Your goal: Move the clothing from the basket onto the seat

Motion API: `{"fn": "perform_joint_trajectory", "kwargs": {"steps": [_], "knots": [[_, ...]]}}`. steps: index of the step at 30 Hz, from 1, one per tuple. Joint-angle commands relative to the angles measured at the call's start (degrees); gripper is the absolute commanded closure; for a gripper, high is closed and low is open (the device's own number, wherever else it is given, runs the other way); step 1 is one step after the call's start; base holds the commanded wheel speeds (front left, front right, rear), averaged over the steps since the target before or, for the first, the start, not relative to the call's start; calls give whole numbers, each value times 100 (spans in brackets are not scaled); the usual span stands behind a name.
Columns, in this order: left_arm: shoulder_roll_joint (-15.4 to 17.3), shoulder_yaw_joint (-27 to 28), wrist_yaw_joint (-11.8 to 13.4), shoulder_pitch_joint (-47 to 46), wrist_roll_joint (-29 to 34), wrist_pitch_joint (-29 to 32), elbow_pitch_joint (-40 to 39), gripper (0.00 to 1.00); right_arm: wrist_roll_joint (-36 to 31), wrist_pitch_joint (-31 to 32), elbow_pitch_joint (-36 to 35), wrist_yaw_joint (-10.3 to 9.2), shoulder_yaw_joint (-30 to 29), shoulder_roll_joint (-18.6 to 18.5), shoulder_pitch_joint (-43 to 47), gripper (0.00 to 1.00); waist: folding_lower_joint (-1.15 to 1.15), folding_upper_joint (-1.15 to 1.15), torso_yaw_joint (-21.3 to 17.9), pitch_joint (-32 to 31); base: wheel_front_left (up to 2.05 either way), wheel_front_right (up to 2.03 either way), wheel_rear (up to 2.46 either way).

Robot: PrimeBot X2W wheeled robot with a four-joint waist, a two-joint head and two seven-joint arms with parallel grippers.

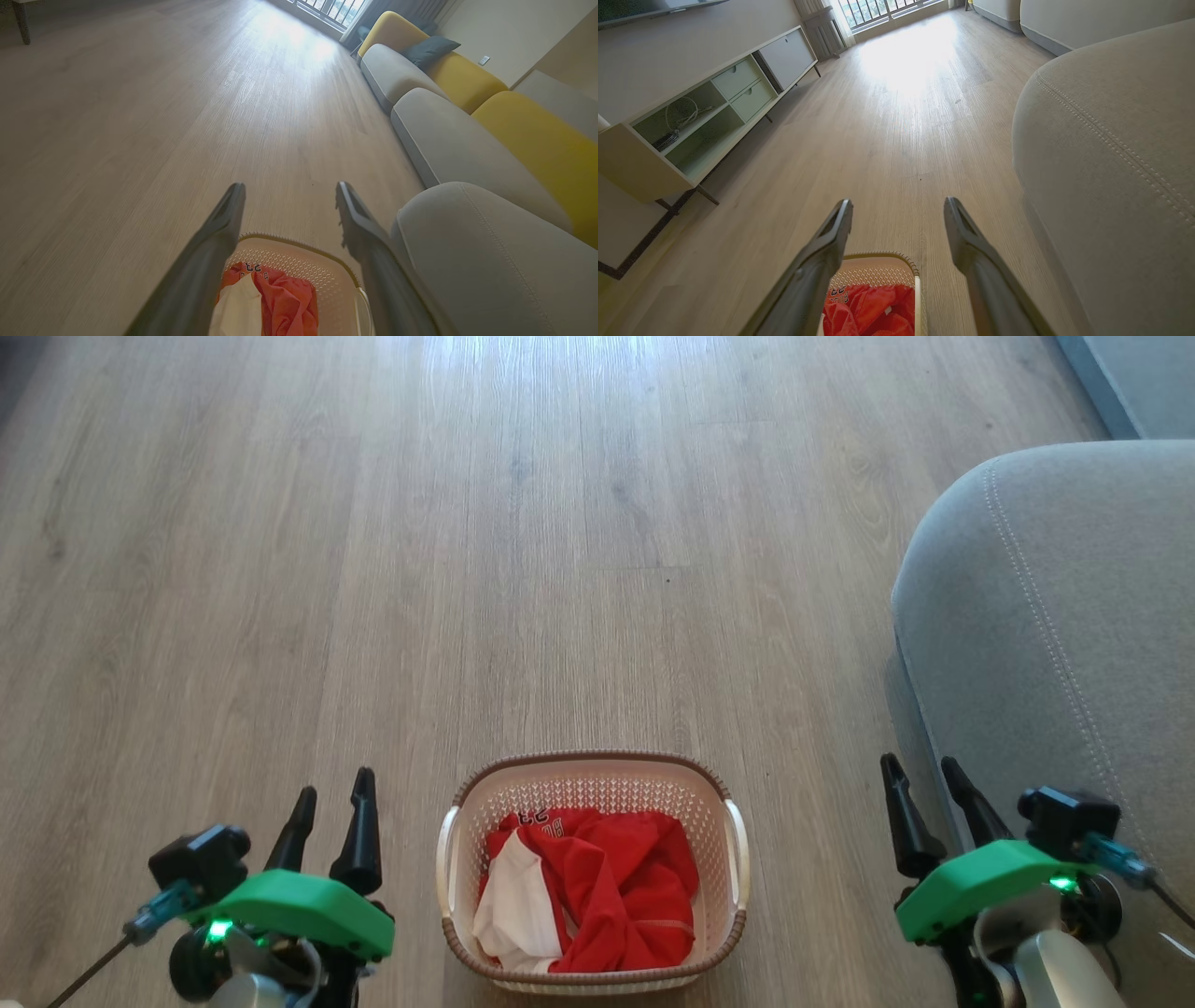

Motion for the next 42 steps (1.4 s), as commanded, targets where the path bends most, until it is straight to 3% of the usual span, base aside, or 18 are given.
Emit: {"fn": "perform_joint_trajectory", "kwargs": {"steps": [1,22,38,42], "knots": [[61,103,22,-198,207,-101,-221,0,-213,-97,-138,-1,130,-116,-326,0,0,0,1,1,0,0,0],[73,62,158,-178,1757,-470,-214,0,-1155,-471,177,-1,306,-89,-371,0,0,0,-43,36,0,0,0],[81,30,158,-213,2594,-738,-9,0,-1840,-742,254,-1,375,-80,-457,0,0,0,-65,62,0,0,0],[82,63,116,-221,2417,-750,63,0,-1691,-753,275,-1,405,-81,-460,0,0,0,-60,55,0,0,0]]}}
